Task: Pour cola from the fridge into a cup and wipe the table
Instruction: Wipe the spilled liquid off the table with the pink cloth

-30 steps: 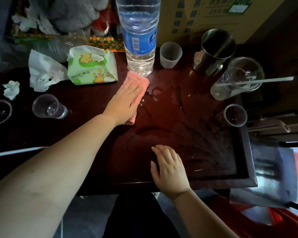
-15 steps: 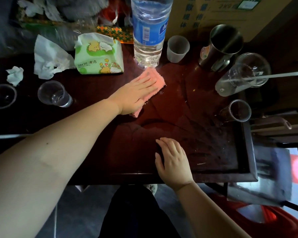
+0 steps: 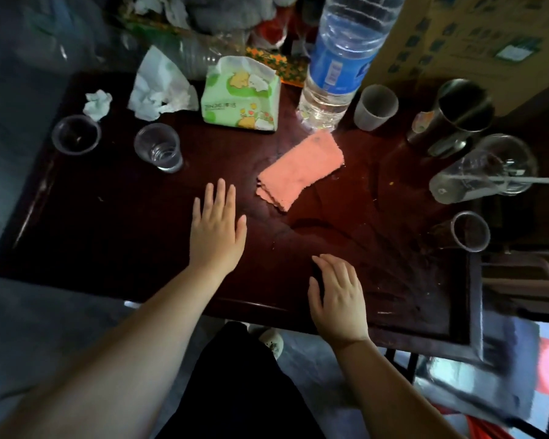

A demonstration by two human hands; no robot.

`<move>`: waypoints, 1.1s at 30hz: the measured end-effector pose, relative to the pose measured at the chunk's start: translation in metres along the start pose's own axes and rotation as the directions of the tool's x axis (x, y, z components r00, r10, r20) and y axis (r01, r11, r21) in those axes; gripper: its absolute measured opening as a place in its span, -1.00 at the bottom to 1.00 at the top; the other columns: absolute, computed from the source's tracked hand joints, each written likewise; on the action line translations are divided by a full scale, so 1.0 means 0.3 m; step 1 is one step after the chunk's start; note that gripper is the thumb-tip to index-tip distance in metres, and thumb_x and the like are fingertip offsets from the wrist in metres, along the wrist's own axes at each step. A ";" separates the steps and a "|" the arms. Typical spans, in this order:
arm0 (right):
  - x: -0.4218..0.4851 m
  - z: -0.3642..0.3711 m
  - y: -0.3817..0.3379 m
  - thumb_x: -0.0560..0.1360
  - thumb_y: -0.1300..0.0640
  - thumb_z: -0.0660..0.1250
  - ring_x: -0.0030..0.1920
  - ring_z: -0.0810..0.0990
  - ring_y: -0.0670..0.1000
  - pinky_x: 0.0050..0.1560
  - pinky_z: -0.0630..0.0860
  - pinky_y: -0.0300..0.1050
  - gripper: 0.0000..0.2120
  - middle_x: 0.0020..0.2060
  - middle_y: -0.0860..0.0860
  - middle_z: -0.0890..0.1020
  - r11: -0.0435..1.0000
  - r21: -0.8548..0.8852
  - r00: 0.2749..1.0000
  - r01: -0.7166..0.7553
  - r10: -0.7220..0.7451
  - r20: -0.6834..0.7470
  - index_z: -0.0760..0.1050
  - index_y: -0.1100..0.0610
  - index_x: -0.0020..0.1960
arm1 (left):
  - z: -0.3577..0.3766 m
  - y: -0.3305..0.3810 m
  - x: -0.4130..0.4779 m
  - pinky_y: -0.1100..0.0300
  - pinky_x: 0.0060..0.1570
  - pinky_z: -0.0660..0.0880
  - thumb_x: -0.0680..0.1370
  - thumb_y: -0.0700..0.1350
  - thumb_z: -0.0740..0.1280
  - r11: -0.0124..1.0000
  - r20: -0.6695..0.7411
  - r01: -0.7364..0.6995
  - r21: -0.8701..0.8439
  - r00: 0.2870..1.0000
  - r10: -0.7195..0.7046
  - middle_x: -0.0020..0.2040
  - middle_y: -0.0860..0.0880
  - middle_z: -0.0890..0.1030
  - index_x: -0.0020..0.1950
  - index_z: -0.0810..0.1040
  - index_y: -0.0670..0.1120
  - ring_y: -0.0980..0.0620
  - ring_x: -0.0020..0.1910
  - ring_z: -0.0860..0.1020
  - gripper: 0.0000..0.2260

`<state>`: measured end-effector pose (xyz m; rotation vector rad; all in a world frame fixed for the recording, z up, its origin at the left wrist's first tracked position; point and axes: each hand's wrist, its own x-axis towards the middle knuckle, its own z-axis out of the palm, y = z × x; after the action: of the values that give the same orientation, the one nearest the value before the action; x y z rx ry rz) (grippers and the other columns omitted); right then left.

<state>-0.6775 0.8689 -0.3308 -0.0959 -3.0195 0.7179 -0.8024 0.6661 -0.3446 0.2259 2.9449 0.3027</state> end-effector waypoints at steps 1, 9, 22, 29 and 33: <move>0.001 0.001 -0.001 0.54 0.07 0.15 0.20 0.47 0.05 0.24 0.44 -0.04 -0.64 0.15 0.06 0.54 1.000 0.002 1.000 0.002 -0.002 0.001 0.49 0.21 0.24 | 0.006 -0.003 -0.008 -0.10 0.44 0.05 0.57 0.05 -0.05 1.000 -0.001 0.002 0.005 1.000 -0.002 0.52 -0.19 0.20 0.51 0.21 -0.20 -0.16 0.51 0.13 -0.45; 0.166 -0.046 -0.008 0.53 0.13 0.22 0.09 0.51 0.06 0.22 0.28 -0.25 -0.73 0.04 0.05 0.57 0.998 0.030 0.991 0.062 -0.058 -0.117 0.51 0.17 0.19 | 0.025 -0.006 -0.003 -0.01 0.50 -0.03 0.58 -0.04 0.09 0.999 -0.063 0.011 -0.036 0.998 -0.013 0.55 -0.12 0.12 0.53 0.16 -0.15 -0.07 0.54 0.03 -0.48; 0.729 0.028 -0.011 0.41 -0.10 0.33 0.21 0.35 0.05 0.13 0.28 0.00 -0.62 0.13 0.01 0.44 0.965 -0.158 0.973 0.207 -0.186 0.139 0.47 0.05 0.16 | 0.022 -0.008 0.009 -0.03 0.49 0.02 0.55 0.02 -0.04 0.999 -0.046 0.018 -0.042 0.999 -0.020 0.53 -0.14 0.16 0.51 0.18 -0.17 -0.07 0.53 0.05 -0.45; 0.735 0.023 0.015 0.40 -0.07 0.31 0.14 0.39 0.10 -0.04 0.35 -0.02 -0.68 0.06 0.06 0.48 0.980 -0.179 0.996 0.084 -0.084 0.008 0.50 0.11 0.05 | 0.018 -0.003 0.006 -0.02 0.49 0.00 0.55 0.03 -0.05 0.998 -0.034 0.032 -0.056 0.999 -0.034 0.54 -0.12 0.13 0.51 0.16 -0.16 -0.04 0.53 0.01 -0.44; 0.725 -0.022 0.084 0.44 -0.08 0.29 0.32 0.28 0.11 0.23 0.32 0.11 -0.68 0.17 0.03 0.41 0.972 -0.169 0.986 -0.164 0.169 0.012 0.45 0.03 0.14 | 0.016 -0.001 0.007 0.00 0.50 -0.03 0.55 0.02 -0.03 0.997 -0.034 0.037 -0.074 0.999 -0.039 0.54 -0.12 0.12 0.51 0.16 -0.16 -0.03 0.54 0.00 -0.45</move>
<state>-0.8928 0.9093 -0.3316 -0.3514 -3.1195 0.4749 -0.8036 0.6669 -0.3495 0.1563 2.9622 0.4131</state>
